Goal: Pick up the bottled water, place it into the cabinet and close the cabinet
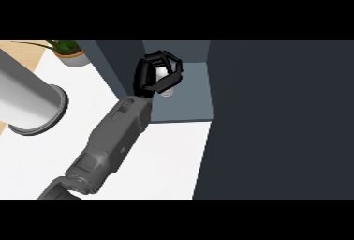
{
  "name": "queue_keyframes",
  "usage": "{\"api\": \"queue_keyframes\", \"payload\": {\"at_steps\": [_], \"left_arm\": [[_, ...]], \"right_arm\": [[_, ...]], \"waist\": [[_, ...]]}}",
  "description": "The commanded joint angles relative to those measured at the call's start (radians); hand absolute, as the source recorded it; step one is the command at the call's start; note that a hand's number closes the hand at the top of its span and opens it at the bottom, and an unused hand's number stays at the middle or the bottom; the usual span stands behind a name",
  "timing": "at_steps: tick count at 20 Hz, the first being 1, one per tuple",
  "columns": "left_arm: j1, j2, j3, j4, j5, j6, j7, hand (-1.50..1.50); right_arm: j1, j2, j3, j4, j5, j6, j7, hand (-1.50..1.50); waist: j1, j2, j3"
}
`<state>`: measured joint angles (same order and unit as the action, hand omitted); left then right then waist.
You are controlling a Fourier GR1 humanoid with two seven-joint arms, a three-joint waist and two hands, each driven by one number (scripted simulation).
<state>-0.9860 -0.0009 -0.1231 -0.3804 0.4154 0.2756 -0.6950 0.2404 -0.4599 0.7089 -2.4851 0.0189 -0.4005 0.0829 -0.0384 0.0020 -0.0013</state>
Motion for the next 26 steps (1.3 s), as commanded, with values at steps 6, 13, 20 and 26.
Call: {"api": "queue_keyframes", "payload": {"at_steps": [6, 13, 20, 26], "left_arm": [[0.248, 0.001, -0.113, -0.322, 0.08, -0.152, 0.094, 1.5], [0.543, 0.066, -0.174, -0.709, 0.09, -0.149, 0.154, 1.5], [0.857, 0.135, -0.273, -1.153, 0.102, -0.094, 0.306, 1.5], [1.065, 0.23, -0.292, -1.35, 0.1, -0.106, 0.293, 1.5]], "right_arm": [[0.072, -0.048, 0.029, -0.124, 0.084, -0.022, 0.031, -1.5], [-0.006, -0.06, -0.047, -0.11, 0.021, -0.011, 0.08, -1.5], [0.013, -0.118, -0.02, -0.111, 0.007, 0.037, 0.084, 1.5], [-0.107, -0.113, 0.138, -0.164, -0.002, 0.122, 0.205, 1.5]], "waist": [[0.041, -0.017, 0.001], [0.065, -0.015, 0.001], [0.059, -0.013, 0.002], [0.072, -0.012, -0.001]]}}
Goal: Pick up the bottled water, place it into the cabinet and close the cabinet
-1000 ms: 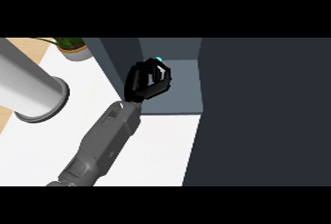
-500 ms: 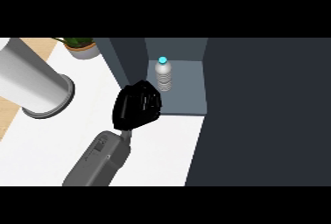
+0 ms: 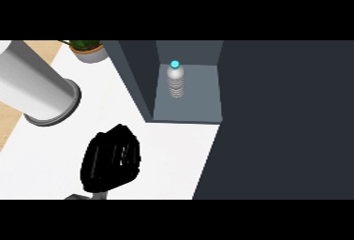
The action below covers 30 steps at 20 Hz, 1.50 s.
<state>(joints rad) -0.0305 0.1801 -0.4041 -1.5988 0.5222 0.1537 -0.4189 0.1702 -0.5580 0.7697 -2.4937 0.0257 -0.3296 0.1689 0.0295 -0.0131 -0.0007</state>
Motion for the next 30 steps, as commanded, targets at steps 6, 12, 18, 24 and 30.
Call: {"api": "queue_keyframes", "payload": {"at_steps": [6, 12, 18, 24, 30], "left_arm": [[0.348, 0.142, -0.012, -0.338, -0.005, -0.025, -0.044, 1.5], [0.475, 0.168, -0.016, -0.405, -0.009, -0.043, -0.081, 1.5], [0.64, 0.292, 0.135, -0.511, 0.107, -0.17, -0.12, 1.5], [0.729, 0.318, 0.212, -0.498, 0.162, -0.269, -0.15, 1.5], [0.753, 0.334, 0.298, -0.518, 0.195, -0.322, -0.152, 1.5]], "right_arm": [[-0.099, 0.067, 0.126, -0.087, -0.011, 0.068, 0.113, 1.5], [-0.307, 0.238, 0.125, -0.019, 0.047, 0.003, 0.308, 1.5], [-0.508, 0.411, 0.06, 0.127, 0.071, -0.019, 0.43, 1.5], [-0.741, 0.553, -0.101, 0.289, 0.033, -0.049, 0.546, 1.5], [-0.9, 0.557, -0.298, 0.541, -0.107, 0.011, 0.453, 1.5]], "waist": [[-0.002, 0.005, 0.0], [0.009, 0.006, -0.005], [0.011, 0.008, -0.003], [-0.004, 0.011, -0.001], [-0.003, 0.015, 0.001]]}}
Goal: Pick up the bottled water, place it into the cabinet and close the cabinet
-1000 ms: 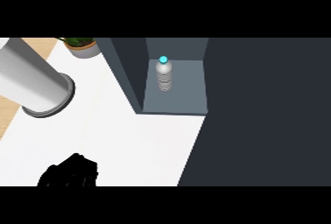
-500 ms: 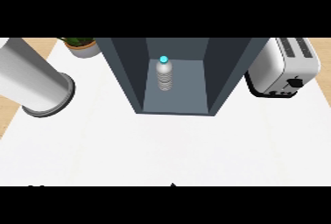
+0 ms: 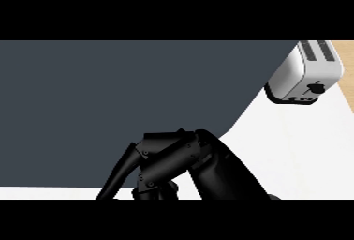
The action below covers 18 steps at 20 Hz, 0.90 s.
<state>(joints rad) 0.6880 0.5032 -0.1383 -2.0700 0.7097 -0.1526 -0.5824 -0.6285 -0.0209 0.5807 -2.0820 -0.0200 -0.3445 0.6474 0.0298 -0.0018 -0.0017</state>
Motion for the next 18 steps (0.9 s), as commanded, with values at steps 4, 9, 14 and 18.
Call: {"api": "queue_keyframes", "payload": {"at_steps": [4, 9, 14, 18], "left_arm": [[0.112, 0.03, 0.127, 0.021, 0.051, -0.138, -0.059, 1.5], [0.093, 0.022, 0.144, 0.034, 0.084, -0.16, -0.019, 1.5], [0.062, -0.02, 0.141, 0.071, 0.045, -0.165, -0.01, 1.5], [0.036, 0.008, 0.183, 0.055, 0.091, -0.15, 0.03, 1.5]], "right_arm": [[-0.129, 0.02, -0.197, 0.276, -0.092, 0.091, -0.12, 1.5], [-0.145, 0.014, -0.254, 0.45, -0.132, 0.193, -0.214, 1.5], [-0.245, 0.02, -0.25, 0.626, -0.152, 0.137, -0.279, 1.5], [-0.284, -0.009, -0.385, 0.77, -0.177, 0.268, -0.331, 1.5]], "waist": [[0.004, 0.003, 0.001], [-0.006, 0.005, 0.002], [-0.006, 0.004, 0.001], [-0.006, 0.01, 0.001]]}}
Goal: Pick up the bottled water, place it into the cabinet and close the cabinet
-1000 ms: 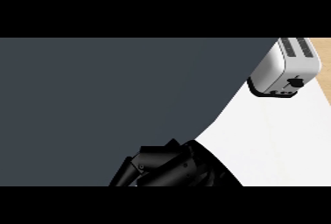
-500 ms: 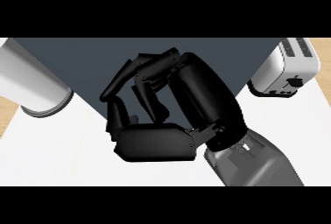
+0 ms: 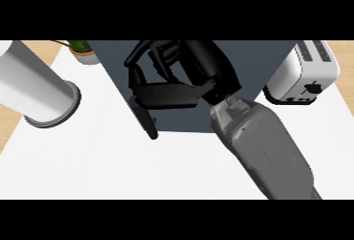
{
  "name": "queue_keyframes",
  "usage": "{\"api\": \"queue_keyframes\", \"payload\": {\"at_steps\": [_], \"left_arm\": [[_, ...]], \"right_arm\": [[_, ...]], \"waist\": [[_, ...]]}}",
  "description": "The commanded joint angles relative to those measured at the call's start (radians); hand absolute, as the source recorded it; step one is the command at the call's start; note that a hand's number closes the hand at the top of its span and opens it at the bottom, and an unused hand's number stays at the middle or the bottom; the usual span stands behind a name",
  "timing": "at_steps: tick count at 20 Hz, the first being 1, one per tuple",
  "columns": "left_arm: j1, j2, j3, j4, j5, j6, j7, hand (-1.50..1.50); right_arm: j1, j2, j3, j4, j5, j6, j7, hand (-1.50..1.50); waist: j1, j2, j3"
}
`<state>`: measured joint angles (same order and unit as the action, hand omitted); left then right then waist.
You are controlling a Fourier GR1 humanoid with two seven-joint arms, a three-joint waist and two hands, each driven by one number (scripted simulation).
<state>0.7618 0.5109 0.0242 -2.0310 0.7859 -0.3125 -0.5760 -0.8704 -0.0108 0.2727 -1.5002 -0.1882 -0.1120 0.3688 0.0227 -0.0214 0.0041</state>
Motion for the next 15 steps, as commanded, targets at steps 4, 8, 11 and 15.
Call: {"api": "queue_keyframes", "payload": {"at_steps": [4, 8, 11, 15], "left_arm": [[-0.042, 0.011, 0.015, 0.016, 0.014, -0.022, 0.033, 1.5], [-0.029, 0.002, 0.003, -0.031, 0.026, -0.006, 0.048, 1.5], [-0.057, 0.019, 0.012, -0.01, 0.037, -0.027, 0.054, 1.5], [-0.05, 0.019, 0.015, -0.047, 0.053, -0.011, 0.072, 1.5]], "right_arm": [[-0.054, 0.005, -0.066, 0.252, 0.038, 0.004, -0.094, 1.5], [-0.04, -0.03, -0.092, 0.286, 0.045, 0.006, -0.097, 1.5], [-0.031, -0.018, -0.086, 0.312, 0.067, -0.01, -0.133, 1.5], [-0.011, -0.026, -0.095, 0.318, 0.067, -0.005, -0.159, 1.5]], "waist": [[0.008, 0.032, -0.005], [0.022, 0.036, -0.005], [0.029, 0.041, -0.006], [0.039, 0.044, -0.005]]}}
